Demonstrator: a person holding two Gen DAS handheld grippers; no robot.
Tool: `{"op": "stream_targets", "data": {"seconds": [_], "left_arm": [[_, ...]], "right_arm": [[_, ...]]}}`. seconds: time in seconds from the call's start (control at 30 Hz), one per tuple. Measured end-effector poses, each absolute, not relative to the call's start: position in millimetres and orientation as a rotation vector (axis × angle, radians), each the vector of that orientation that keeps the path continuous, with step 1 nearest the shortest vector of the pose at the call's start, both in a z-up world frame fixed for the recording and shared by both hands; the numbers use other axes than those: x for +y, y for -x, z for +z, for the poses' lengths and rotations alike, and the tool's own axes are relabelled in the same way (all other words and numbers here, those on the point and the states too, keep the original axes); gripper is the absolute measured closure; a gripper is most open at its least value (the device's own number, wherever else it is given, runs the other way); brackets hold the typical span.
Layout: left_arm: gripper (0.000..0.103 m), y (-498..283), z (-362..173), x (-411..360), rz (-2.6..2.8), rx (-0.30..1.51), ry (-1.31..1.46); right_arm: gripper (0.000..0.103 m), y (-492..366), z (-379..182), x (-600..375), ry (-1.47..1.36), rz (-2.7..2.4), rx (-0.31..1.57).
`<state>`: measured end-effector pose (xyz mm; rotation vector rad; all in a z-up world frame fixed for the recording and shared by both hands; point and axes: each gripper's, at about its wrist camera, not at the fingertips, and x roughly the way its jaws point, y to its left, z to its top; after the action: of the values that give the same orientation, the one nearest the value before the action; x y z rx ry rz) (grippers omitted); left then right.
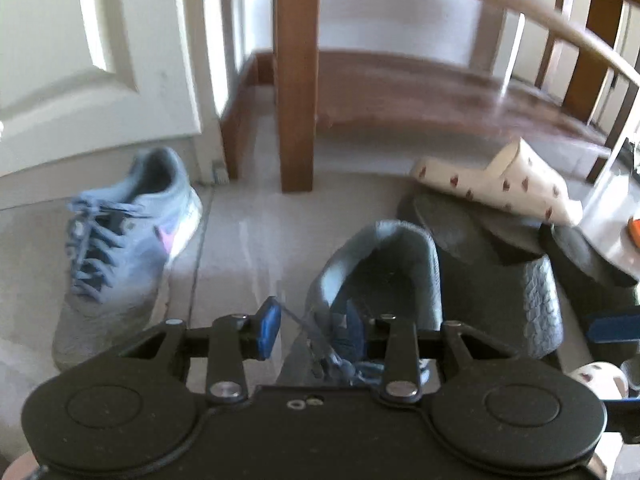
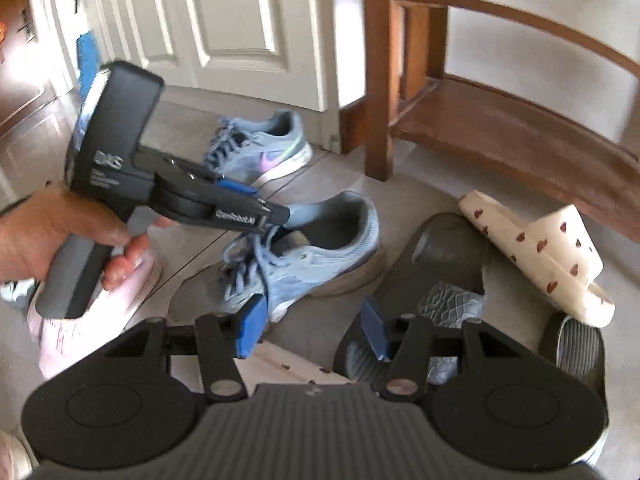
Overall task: Organize scattered shoes
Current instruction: 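Grasp a grey lace-up sneaker by its heel with the left tool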
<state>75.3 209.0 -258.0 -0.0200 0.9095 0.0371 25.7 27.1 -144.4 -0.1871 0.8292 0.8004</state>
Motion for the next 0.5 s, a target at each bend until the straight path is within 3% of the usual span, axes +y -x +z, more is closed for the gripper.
{"op": "stream_targets", "data": {"seconds": [0.1, 0.17, 0.27, 0.5], "left_arm": [[0.069, -90, -269, 208, 0.040, 0.945, -0.003], [0.081, -99, -275, 210, 0.045, 0.956, 0.002], [0.089, -105, -286, 209, 0.045, 0.954, -0.010], [0.092, -73, -279, 220, 0.075, 0.795, 0.072]], "right_arm": [[0.047, -37, -148, 25, 0.140, 0.770, 0.863], [0.047, -38, -148, 23, 0.127, 0.761, 0.873], [0.047, -37, -147, 22, 0.133, 0.754, 0.878], [0.047, -29, -142, 29, 0.155, 0.761, 0.863]]}}
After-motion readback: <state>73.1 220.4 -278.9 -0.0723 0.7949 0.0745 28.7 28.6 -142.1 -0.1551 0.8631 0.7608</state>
